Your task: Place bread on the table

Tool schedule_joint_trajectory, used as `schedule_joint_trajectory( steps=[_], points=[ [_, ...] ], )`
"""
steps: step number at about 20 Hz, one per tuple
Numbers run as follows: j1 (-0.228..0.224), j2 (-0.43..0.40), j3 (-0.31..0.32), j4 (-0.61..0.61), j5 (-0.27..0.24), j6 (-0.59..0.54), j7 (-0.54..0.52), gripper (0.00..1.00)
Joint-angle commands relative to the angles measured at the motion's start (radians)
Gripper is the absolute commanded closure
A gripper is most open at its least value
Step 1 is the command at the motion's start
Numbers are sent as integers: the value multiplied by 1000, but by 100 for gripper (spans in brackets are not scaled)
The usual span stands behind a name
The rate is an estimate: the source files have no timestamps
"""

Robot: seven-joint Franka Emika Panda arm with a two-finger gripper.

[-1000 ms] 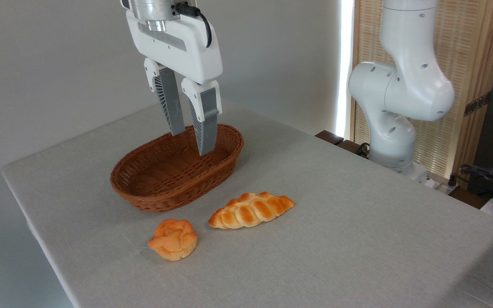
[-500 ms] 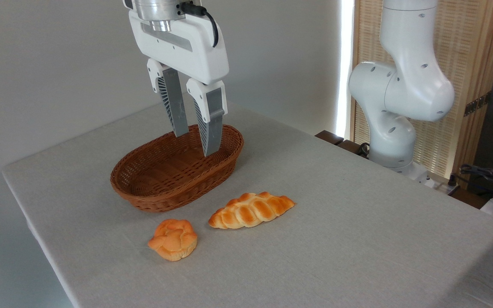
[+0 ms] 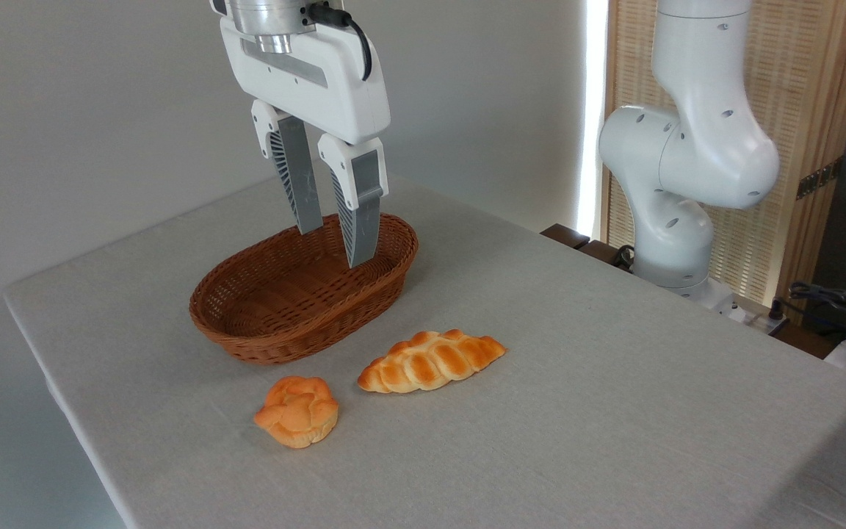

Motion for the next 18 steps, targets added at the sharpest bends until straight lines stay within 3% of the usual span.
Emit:
schedule_joint_trajectory(
  steps=[1, 18],
  points=[
    [-42, 5, 49, 22, 13, -30, 9, 0],
    [-41, 8, 49, 21, 3, -28, 6, 0]
  ],
)
